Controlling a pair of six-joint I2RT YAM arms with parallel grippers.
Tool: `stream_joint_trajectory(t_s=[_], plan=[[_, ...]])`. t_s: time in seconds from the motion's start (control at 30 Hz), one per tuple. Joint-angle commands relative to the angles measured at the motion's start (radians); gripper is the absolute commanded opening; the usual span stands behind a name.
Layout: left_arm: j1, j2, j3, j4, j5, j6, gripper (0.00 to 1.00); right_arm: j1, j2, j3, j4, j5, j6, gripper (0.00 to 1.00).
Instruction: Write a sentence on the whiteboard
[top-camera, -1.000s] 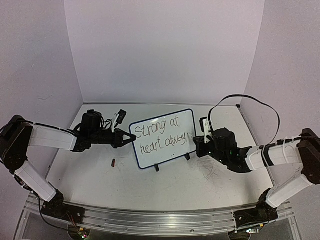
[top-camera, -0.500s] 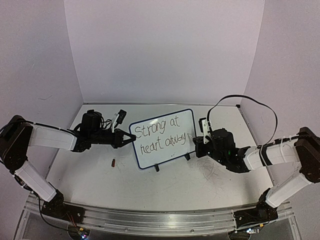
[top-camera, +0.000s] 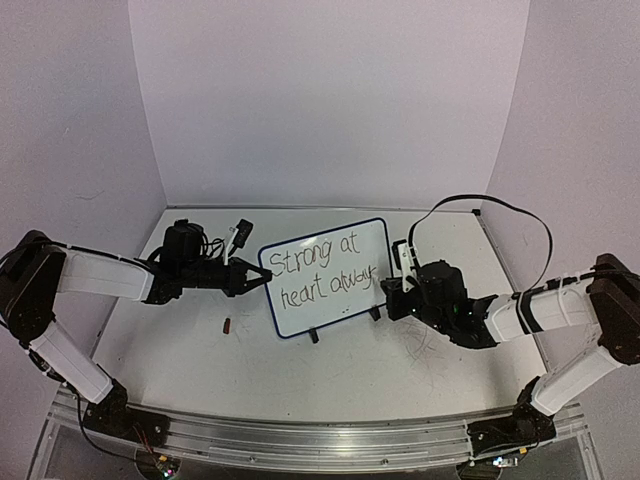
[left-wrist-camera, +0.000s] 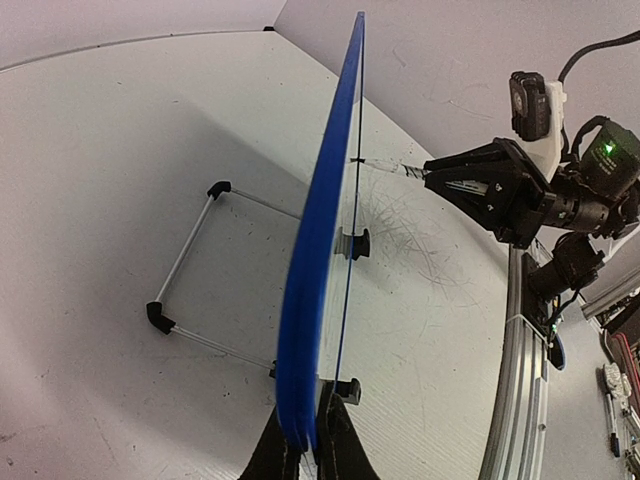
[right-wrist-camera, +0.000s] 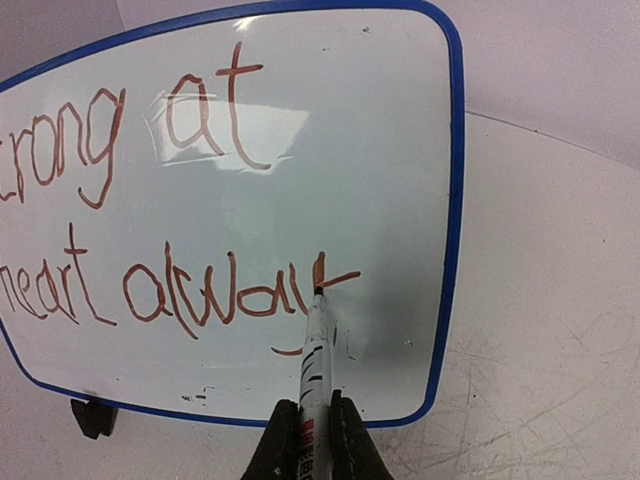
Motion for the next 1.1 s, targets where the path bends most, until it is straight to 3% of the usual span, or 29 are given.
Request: stream_joint_trajectory(t_s=[0.0,0.37,1.07], plan=[[0.013,-0.002,0.011,-0.065,-0.121,0.062,0.0,0.004,0.008,0.014,-0.016,0.04,0.026,0.0],[0.014,-0.005,0.007,-0.065,-0.122,0.064,0.0,0.005,0.016,0.018,-0.044,0.12,0.051,0.0],[0.013,-0.01,0.005,-0.066,-0.124,0.062,0.0,0.041,0.024,0.034,-0.061,0.072,0.076,0.0]])
